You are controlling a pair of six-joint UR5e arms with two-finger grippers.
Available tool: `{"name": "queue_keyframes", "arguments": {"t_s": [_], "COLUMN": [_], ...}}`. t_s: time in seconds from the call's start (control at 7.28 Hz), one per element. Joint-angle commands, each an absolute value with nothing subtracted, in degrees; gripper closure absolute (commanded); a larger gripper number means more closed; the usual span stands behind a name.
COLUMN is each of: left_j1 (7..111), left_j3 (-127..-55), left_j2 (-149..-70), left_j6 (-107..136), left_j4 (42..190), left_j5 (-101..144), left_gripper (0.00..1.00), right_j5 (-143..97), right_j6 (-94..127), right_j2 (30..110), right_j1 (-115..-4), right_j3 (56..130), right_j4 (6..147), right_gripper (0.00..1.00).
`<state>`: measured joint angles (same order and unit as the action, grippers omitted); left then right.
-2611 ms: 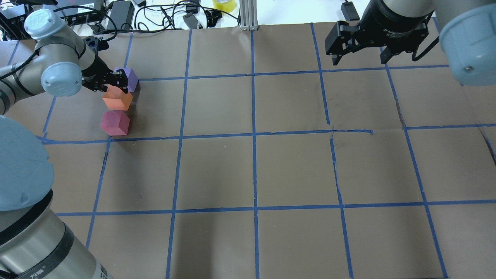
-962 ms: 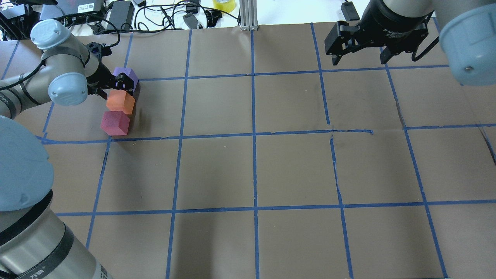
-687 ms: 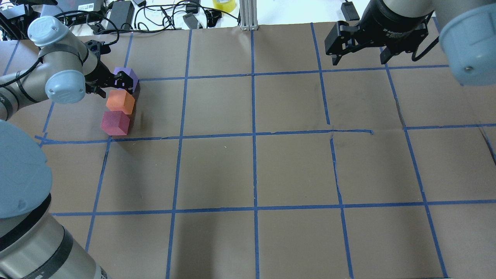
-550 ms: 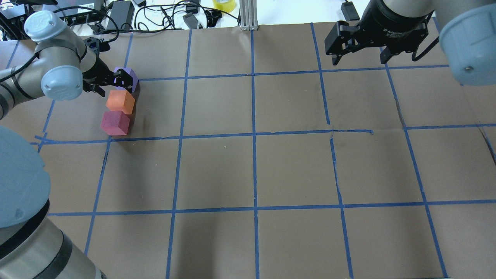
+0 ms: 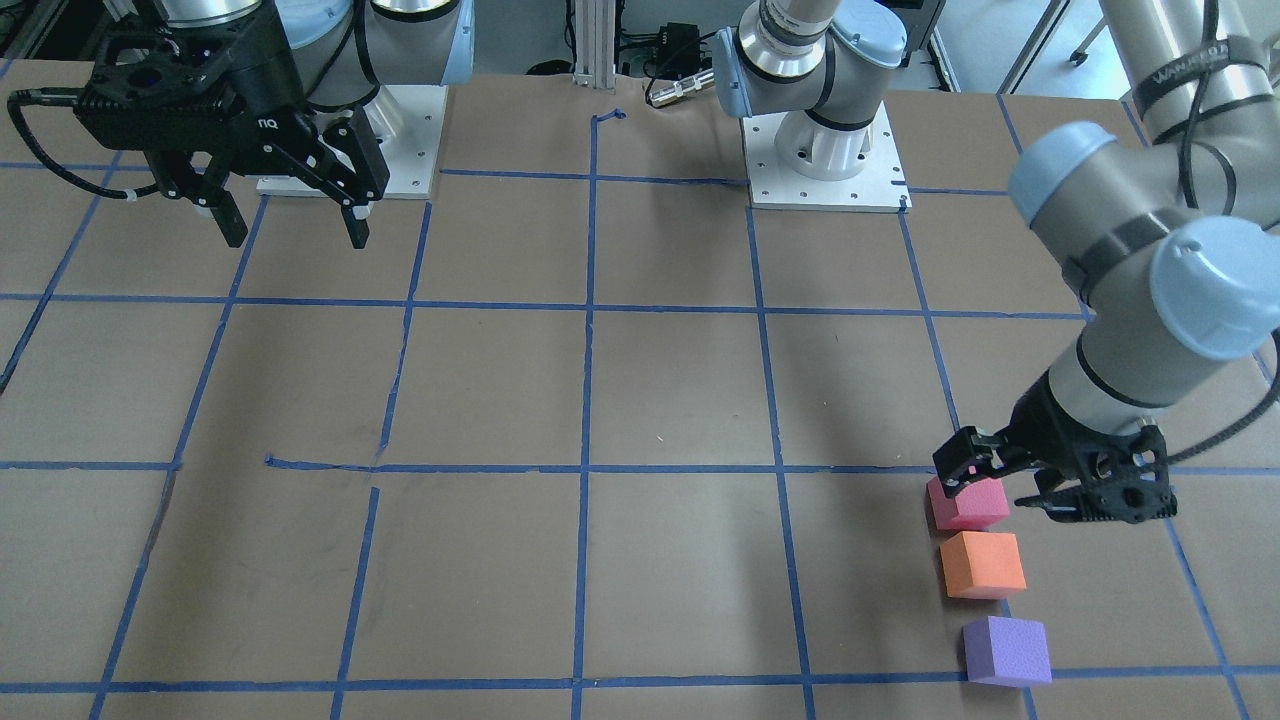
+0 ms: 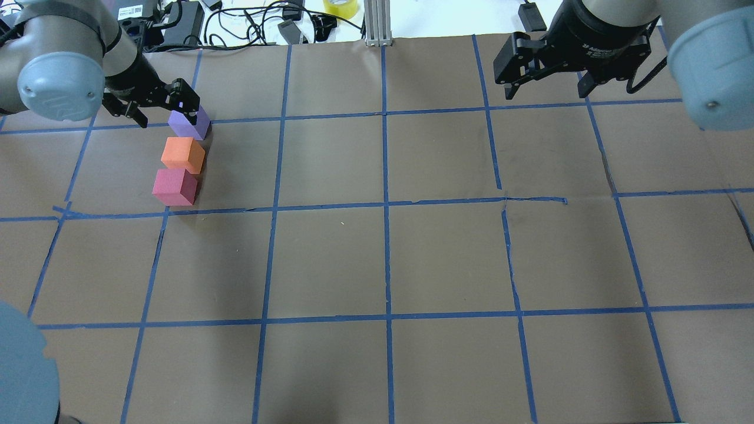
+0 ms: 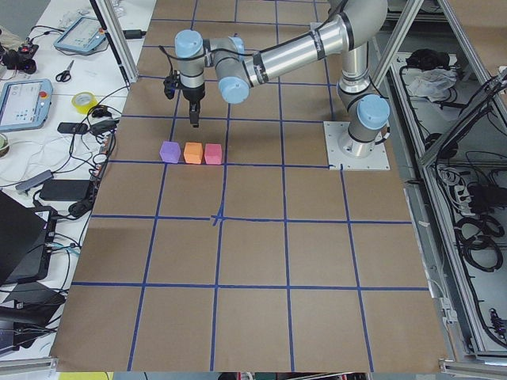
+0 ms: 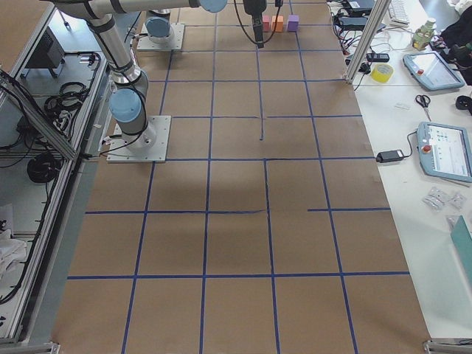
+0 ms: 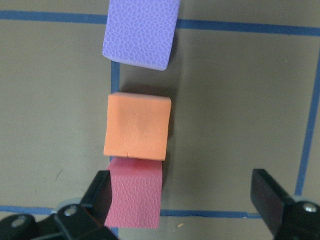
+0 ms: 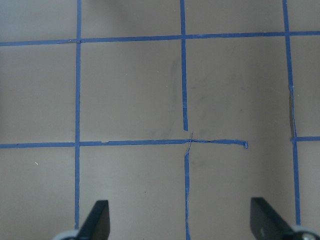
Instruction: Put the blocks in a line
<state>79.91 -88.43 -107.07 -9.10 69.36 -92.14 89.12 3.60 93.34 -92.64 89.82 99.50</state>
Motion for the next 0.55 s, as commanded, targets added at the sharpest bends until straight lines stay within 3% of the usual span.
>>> {"name": "queue_keyframes", "arguments": {"t_s": [0.0, 0.41], "left_j1": [90.04, 92.64], "left_j3": [-88.16, -85.18], "left_j2": [-99.61, -91.69], "left_j6": [-0.5, 2.89], "left_j4": [74.16, 89.42], "left_j5": [-93.78, -93.08], "left_gripper": [0.0, 0.0], "right_j5": [89.12, 89.12], "right_j6": [3.6, 3.6], "right_j2": [93.34, 93.34], "right_j1": [-92.64, -92.64], "right_j3": [89.82, 89.82], "right_j4": [99.49, 99.58], "right_gripper": [0.0, 0.0]}}
